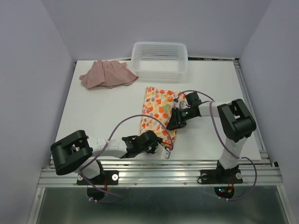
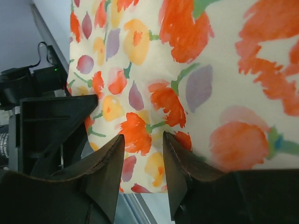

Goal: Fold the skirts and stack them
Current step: Fold the skirt

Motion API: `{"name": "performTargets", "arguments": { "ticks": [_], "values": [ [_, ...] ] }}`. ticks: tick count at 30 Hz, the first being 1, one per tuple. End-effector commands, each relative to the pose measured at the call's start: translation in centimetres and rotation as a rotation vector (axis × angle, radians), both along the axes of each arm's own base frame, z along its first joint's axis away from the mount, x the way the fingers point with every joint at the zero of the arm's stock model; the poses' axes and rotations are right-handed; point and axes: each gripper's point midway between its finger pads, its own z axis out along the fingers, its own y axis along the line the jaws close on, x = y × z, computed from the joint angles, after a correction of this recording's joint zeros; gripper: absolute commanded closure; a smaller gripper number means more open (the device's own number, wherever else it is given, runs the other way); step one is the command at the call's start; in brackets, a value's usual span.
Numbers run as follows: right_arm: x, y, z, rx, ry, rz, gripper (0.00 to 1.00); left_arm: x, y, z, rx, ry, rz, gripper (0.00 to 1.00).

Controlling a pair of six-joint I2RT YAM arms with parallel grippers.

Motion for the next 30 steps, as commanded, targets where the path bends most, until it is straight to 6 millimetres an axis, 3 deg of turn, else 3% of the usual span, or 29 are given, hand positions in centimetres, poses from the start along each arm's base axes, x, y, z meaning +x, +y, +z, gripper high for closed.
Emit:
{"name": "performTargets", "arguments": {
  "ticks": [1, 5, 9, 14, 22, 24, 30],
  "values": [
    [0.9, 0.3, -1.4, -0.011, 0.001, 0.003, 0.57, 1.0, 0.2, -1.0, 0.044, -0.046, 0.027, 0.58],
    [0.7, 0.2, -2.8, -0.032, 0.058, -0.004, 0.58, 1.0, 0.3, -1.4, 0.067, -0.04, 0.032, 0.7],
    [0.9, 0.2, -2.9, -0.033, 0.049, 0.001, 0.59, 0.7, 0.1, -0.2, 0.056, -0.01, 0.03, 0.8],
    [1.7, 0.4, -1.2, -0.026, -0.015, 0.018, 0.56, -0.9, -0.9, 1.9, 0.024, 0.071, -0.032, 1.0],
    [6.2, 1.9, 6.1, 0.038, -0.24, 0.02, 0.43, -4.6, -0.6, 3.8, 0.05, 0.273, -0.095, 1.0],
    [7.8, 2.1, 6.8, 0.025, -0.284, 0.026, 0.42, -5.2, -0.5, 4.3, 0.066, 0.314, -0.097, 1.0],
    [10.1, 3.2, 5.6, 0.036, -0.259, 0.049, 0.43, -7.0, -0.9, 5.8, 0.071, 0.432, -0.115, 1.0]
  ]
}}
